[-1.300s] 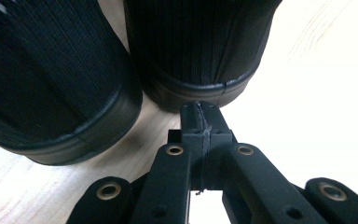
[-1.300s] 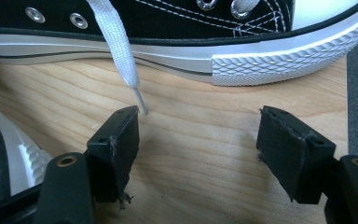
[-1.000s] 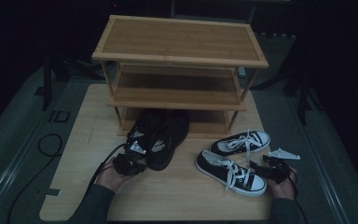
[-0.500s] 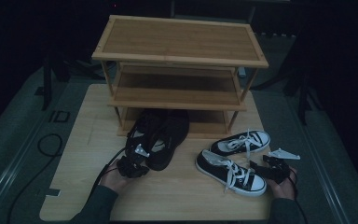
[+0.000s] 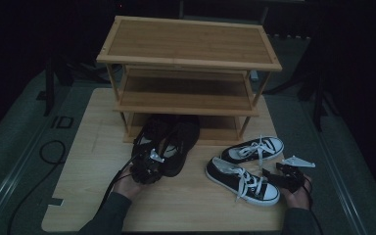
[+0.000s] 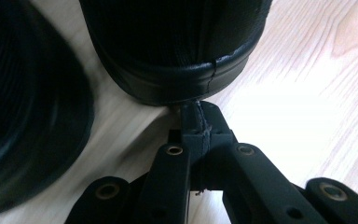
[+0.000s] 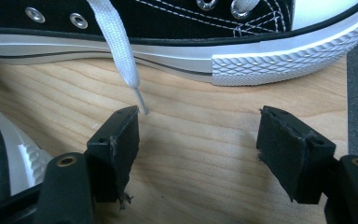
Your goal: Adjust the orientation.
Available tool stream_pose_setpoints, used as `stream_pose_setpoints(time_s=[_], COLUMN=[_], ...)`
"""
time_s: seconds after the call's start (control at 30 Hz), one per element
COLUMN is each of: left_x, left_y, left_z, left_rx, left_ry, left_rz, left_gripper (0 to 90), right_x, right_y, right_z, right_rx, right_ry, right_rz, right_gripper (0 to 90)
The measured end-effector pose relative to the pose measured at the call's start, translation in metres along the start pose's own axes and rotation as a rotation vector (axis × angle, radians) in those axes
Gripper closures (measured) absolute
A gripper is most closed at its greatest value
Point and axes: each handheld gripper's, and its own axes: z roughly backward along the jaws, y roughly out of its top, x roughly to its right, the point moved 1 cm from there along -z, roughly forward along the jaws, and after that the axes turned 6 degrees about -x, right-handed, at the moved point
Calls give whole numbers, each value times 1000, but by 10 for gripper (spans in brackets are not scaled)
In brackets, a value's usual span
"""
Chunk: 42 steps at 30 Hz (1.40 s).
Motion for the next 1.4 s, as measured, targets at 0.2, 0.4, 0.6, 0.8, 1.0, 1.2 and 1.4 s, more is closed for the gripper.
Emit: stream_pose_setpoints(time_s=[0.2,0.4,0.6,0.8,1.0,1.2,1.4], left_x=[8,16,21,24,32,38,42], left_y=[15,19,23,36,56,67,70], left_z=[-6,-10,-13,-14,-12,-15,-22], left_rx=[2,0,4,14,41,50,22], left_ry=[12,11,40,80,132,126,129], left_rz=[-23,-44,-60,-57,-68,-79,-96], left_gripper=[900,900,900,900,900,900,885], right_x=[0,0,0,0,0,0,0], right_y=[0,0,0,0,0,0,0], right_z=[0,0,0,0,0,0,0], right_rx=[0,0,0,0,0,0,0], right_ry=[1,1,0,0,0,1,1], right_rz=[-1,-1,0,0,0,-1,-1], right_gripper=[295,295,295,295,295,295,295])
